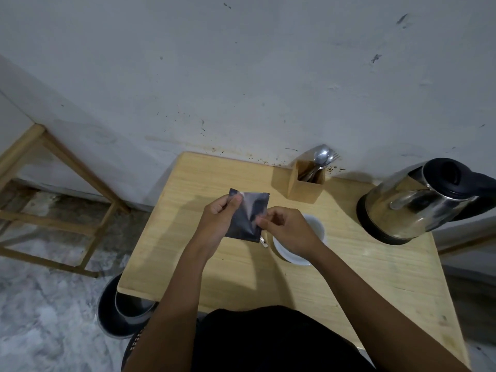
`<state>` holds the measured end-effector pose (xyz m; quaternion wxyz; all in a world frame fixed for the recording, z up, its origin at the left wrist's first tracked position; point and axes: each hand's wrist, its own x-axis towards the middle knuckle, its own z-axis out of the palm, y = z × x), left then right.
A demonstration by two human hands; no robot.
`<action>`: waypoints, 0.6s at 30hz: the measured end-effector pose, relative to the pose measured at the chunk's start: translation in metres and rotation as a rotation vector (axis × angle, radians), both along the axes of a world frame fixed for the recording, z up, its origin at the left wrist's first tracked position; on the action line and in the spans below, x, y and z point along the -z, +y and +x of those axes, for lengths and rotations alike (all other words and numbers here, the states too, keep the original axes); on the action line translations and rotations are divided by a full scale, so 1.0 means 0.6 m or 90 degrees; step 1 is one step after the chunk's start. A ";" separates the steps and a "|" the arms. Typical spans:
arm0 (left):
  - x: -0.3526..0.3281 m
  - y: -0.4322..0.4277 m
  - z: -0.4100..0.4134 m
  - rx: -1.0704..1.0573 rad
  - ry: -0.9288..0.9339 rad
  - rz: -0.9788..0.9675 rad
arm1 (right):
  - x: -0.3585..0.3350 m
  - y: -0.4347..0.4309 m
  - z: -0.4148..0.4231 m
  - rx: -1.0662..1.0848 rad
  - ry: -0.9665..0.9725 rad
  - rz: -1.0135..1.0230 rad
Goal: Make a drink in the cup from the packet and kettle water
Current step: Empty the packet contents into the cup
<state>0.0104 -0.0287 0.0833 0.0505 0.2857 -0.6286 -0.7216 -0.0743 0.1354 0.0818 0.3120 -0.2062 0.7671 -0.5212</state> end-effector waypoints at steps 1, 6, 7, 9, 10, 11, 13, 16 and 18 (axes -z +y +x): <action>-0.002 0.006 -0.004 0.011 0.005 -0.004 | 0.001 0.008 0.000 0.017 0.027 0.002; -0.021 0.034 -0.025 0.091 0.027 -0.066 | -0.007 0.062 -0.003 0.141 0.176 -0.006; -0.023 0.041 -0.030 0.109 0.026 -0.077 | -0.008 0.074 -0.002 0.167 0.184 -0.013; -0.027 0.058 -0.042 0.131 0.029 -0.079 | -0.007 0.097 0.005 0.207 0.162 -0.035; -0.028 0.068 -0.048 0.134 0.031 -0.073 | -0.006 0.109 0.009 0.223 0.133 -0.056; -0.029 0.078 -0.053 0.134 0.036 -0.059 | -0.005 0.122 0.015 0.237 0.096 -0.080; -0.030 0.100 -0.061 0.136 0.043 -0.026 | 0.000 0.148 0.028 0.254 0.027 -0.105; -0.024 0.130 -0.066 0.141 0.029 0.010 | 0.012 0.177 0.047 0.302 -0.031 -0.113; -0.017 0.148 -0.067 0.157 0.011 0.028 | 0.019 0.192 0.057 0.353 -0.052 -0.139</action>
